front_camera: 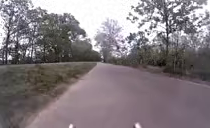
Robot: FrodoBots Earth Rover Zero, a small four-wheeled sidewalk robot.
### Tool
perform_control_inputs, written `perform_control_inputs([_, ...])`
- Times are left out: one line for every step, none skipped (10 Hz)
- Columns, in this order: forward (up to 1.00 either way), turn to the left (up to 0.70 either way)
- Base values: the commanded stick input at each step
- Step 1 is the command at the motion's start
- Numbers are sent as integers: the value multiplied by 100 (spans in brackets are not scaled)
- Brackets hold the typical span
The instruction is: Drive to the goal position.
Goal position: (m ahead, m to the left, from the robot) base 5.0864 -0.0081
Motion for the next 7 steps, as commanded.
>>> perform_control_inputs([100,32])
perform_control_inputs([100,24])
perform_control_inputs([100,0])
perform_control_inputs([100,0])
perform_control_inputs([100,0])
perform_control_inputs([100,0])
perform_control_inputs([100,0])
